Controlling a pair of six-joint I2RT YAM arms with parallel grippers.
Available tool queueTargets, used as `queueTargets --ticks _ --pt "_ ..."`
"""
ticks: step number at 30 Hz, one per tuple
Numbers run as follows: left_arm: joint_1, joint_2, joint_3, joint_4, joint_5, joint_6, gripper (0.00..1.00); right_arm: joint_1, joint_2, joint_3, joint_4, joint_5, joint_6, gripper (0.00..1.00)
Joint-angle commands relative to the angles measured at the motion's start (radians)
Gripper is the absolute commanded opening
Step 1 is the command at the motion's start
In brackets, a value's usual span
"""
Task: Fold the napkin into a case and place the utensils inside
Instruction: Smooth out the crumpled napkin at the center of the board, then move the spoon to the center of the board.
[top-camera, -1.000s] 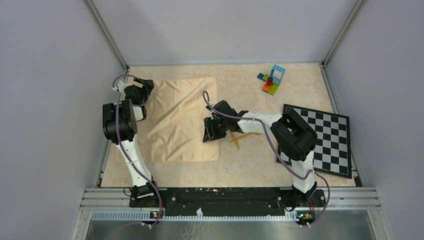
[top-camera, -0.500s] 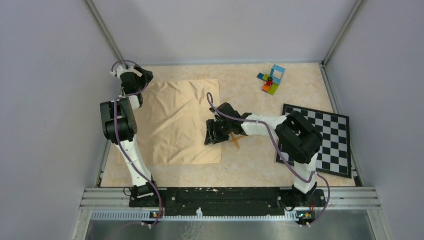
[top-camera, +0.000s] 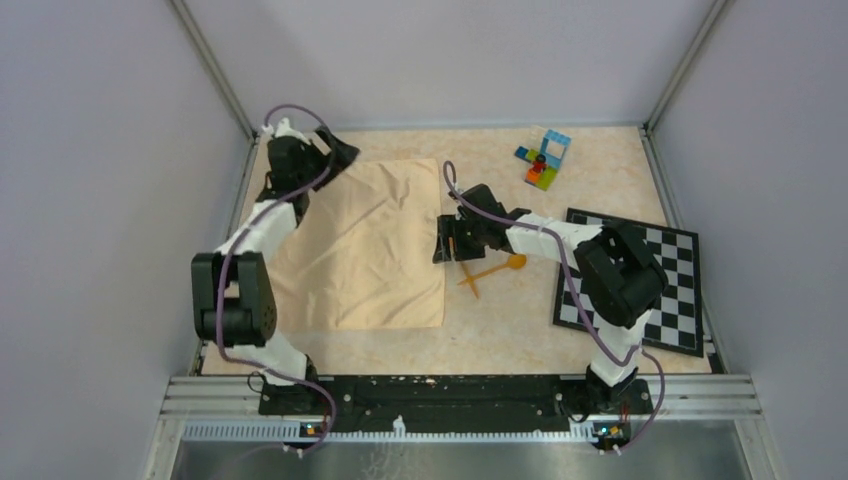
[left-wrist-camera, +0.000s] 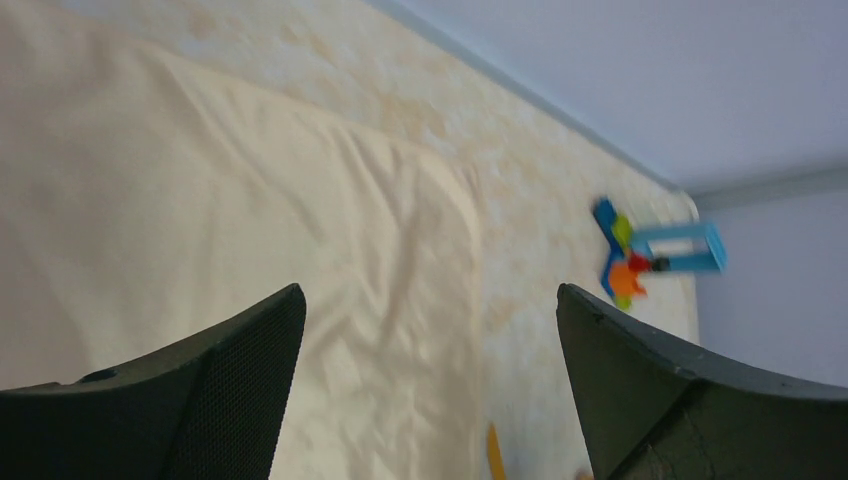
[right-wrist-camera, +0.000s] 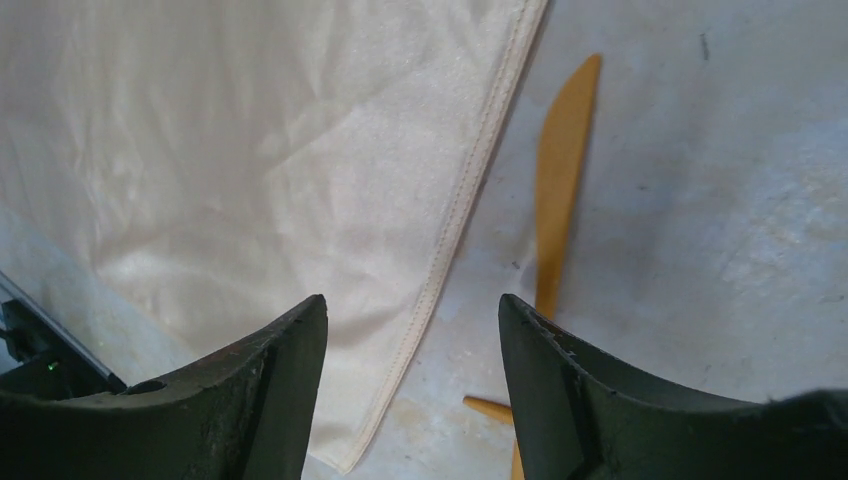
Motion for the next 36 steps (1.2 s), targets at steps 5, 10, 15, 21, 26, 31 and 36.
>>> queueTargets --ticks 5,10,15,21,26,31,36 --pt "-0.245 -0.409 -0.414 -0.144 0.048 0.03 0.99 -0.037 0.057 0.004 0.069 0.075 0.013 0.61" --pt "-0.316 -0.576 -0.564 -0.226 0.067 0.044 0.99 -0.085 0.0 -0.102 0.08 0.203 0.077 0.61" --pt "-0.374 -0.657 -0.69 -0.235 0.071 0.023 0.99 -0.114 -0.067 -0.145 0.08 0.235 0.052 0.61" --pt "-0.532 -0.609 -0.783 -0.092 0.049 -0.105 0.98 -0.108 -0.102 -0.097 0.03 0.21 -0.035 0.6" --pt "-0.671 -0.57 -0.79 -0.097 -0.058 -0.164 0.99 -0.061 -0.132 -0.151 0.096 -0.018 0.033 0.59" --pt "-0.754 -0.54 -0.823 -0.097 -0.144 -0.246 0.99 -0.051 -0.126 -0.248 0.175 -0.063 0.099 0.57" --pt "-0.81 -0.462 -0.821 -0.061 -0.134 -0.29 0.99 -0.095 -0.138 -0.308 0.155 -0.03 0.08 0.56"
